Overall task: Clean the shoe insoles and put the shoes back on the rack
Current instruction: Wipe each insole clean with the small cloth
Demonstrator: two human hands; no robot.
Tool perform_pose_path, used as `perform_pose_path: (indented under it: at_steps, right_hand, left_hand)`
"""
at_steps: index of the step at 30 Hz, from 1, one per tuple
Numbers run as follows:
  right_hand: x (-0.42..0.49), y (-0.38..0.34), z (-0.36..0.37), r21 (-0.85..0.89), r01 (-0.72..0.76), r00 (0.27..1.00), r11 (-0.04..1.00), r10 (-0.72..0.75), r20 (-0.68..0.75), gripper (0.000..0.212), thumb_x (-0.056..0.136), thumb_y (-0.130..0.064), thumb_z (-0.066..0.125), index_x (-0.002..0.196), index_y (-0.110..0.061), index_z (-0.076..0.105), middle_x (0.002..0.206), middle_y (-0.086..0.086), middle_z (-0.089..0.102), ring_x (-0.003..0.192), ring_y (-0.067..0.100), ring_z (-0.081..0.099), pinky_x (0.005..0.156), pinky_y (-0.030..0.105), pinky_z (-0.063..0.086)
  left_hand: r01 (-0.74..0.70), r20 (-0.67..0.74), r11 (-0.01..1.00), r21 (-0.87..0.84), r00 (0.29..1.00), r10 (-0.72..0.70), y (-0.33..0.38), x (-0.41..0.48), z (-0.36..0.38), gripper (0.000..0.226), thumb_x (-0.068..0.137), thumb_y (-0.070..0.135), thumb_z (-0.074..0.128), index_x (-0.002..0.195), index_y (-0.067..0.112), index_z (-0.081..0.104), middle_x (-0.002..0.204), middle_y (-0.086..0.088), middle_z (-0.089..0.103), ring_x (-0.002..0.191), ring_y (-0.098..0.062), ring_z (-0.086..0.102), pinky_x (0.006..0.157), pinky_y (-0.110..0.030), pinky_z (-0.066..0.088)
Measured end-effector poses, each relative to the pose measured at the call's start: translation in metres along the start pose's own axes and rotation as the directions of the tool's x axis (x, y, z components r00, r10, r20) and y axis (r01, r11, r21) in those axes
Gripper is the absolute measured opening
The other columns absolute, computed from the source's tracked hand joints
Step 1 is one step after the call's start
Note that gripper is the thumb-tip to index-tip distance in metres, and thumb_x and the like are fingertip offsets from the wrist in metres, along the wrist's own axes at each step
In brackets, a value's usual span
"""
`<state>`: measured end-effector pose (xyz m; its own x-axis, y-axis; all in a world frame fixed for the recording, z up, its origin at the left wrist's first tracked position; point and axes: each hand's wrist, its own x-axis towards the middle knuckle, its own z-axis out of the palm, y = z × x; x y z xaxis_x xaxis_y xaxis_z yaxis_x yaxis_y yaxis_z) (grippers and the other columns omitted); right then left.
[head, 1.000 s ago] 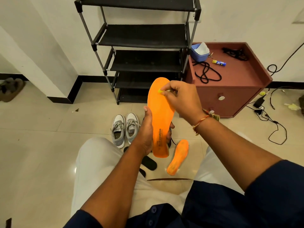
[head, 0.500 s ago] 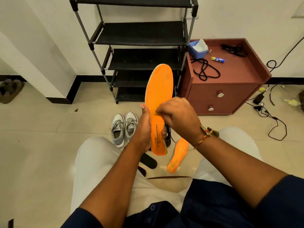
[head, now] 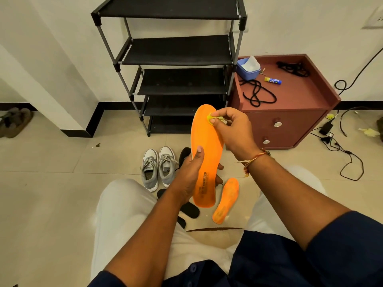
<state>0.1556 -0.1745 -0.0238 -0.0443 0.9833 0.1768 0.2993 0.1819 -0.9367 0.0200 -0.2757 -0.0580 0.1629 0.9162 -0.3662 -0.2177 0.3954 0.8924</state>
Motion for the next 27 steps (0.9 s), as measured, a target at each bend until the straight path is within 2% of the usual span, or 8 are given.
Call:
perform_pose_path:
  at_steps: [3, 6, 11, 14, 17, 20, 24, 27]
  right_hand:
    - [-0.003, -0.001, -0.002, -0.001, 0.016, 1.000, 1.000, -0.016, -0.013, 0.010, 0.088, -0.019, 0.073, 0.095, -0.026, 0.072, 0.099, -0.016, 0.069, 0.100, 0.001, 0.061, 0.086, 0.024, 0.051]
    - [-0.008, -0.003, -0.001, -0.020, 0.066, 0.998, 0.998, -0.066, -0.004, 0.011, 0.088, -0.016, 0.072, 0.095, -0.025, 0.073, 0.099, -0.015, 0.070, 0.102, 0.000, 0.061, 0.089, 0.022, 0.051]
    - [-0.017, -0.005, 0.008, -0.110, 0.154, 0.986, 0.982, -0.146, 0.079, 0.013, 0.089, -0.016, 0.071, 0.097, -0.026, 0.073, 0.103, -0.015, 0.069, 0.106, 0.000, 0.059, 0.091, 0.021, 0.049]
    - [-0.021, -0.004, 0.013, -0.251, 0.261, 0.964, 0.932, -0.236, 0.124, 0.011, 0.089, -0.021, 0.070, 0.098, -0.027, 0.074, 0.100, -0.014, 0.068, 0.109, 0.009, 0.057, 0.091, 0.029, 0.049]
    - [-0.027, -0.004, 0.017, -0.377, 0.331, 0.943, 0.865, -0.294, 0.154, 0.014, 0.091, -0.026, 0.068, 0.103, -0.023, 0.075, 0.099, -0.010, 0.069, 0.108, 0.015, 0.053, 0.089, 0.033, 0.048]
    - [-0.038, -0.006, 0.019, -0.380, 0.401, 0.913, 0.833, -0.329, 0.243, 0.017, 0.095, -0.024, 0.065, 0.108, -0.019, 0.074, 0.106, -0.003, 0.072, 0.104, 0.015, 0.061, 0.089, 0.038, 0.053]
    - [-0.066, -0.007, 0.031, -0.344, 0.522, 0.837, 0.781, -0.389, 0.386, 0.020, 0.093, -0.015, 0.065, 0.111, -0.018, 0.074, 0.109, -0.003, 0.073, 0.103, 0.012, 0.065, 0.092, 0.035, 0.054]
    - [-0.065, -0.009, 0.031, -0.399, 0.577, 0.810, 0.713, -0.435, 0.394, 0.019, 0.093, -0.012, 0.062, 0.107, -0.014, 0.075, 0.109, 0.002, 0.072, 0.102, 0.021, 0.064, 0.088, 0.037, 0.053]
  left_hand:
    - [0.038, -0.010, 0.998, -0.047, 0.999, -0.039, 0.003, 0.000, 0.001, 0.068, 0.085, 0.064, 0.038, 0.137, 0.020, 0.046, 0.111, -0.006, 0.076, 0.092, -0.026, 0.075, 0.079, -0.040, 0.062]
    - [0.052, -0.002, 0.969, -0.240, 0.999, -0.054, 0.009, 0.001, -0.001, 0.079, 0.085, 0.066, 0.039, 0.148, 0.018, 0.039, 0.128, -0.013, 0.069, 0.107, -0.030, 0.072, 0.085, -0.044, 0.060]
    - [0.053, 0.005, 0.887, -0.458, 0.998, -0.058, 0.016, 0.004, -0.006, 0.070, 0.094, 0.072, 0.027, 0.138, 0.023, 0.050, 0.127, -0.020, 0.068, 0.109, -0.037, 0.070, 0.092, -0.055, 0.056]
    - [0.038, -0.009, 0.867, -0.496, 0.999, -0.049, 0.015, 0.007, -0.010, 0.076, 0.094, 0.075, 0.024, 0.144, 0.024, 0.047, 0.132, -0.023, 0.064, 0.111, -0.040, 0.068, 0.090, -0.057, 0.057]
    - [0.004, -0.031, 0.871, -0.492, 0.999, -0.022, 0.014, 0.009, -0.013, 0.073, 0.094, 0.077, 0.019, 0.135, 0.027, 0.054, 0.129, -0.021, 0.067, 0.116, -0.041, 0.066, 0.092, -0.057, 0.056]
    - [-0.008, -0.038, 0.858, -0.513, 0.999, -0.014, 0.013, 0.012, -0.016, 0.076, 0.094, 0.077, 0.016, 0.130, 0.024, 0.058, 0.129, -0.019, 0.067, 0.120, -0.040, 0.064, 0.099, -0.057, 0.051]
    - [0.033, -0.016, 0.843, -0.537, 0.999, -0.050, 0.013, 0.013, -0.018, 0.095, 0.091, 0.082, 0.019, 0.136, 0.007, 0.057, 0.136, -0.023, 0.062, 0.126, -0.039, 0.060, 0.107, -0.054, 0.046]
    - [0.024, -0.032, 0.848, -0.530, 0.998, -0.049, 0.011, 0.011, -0.014, 0.085, 0.094, 0.078, 0.023, 0.131, 0.011, 0.060, 0.132, -0.023, 0.064, 0.124, -0.040, 0.061, 0.106, -0.055, 0.046]
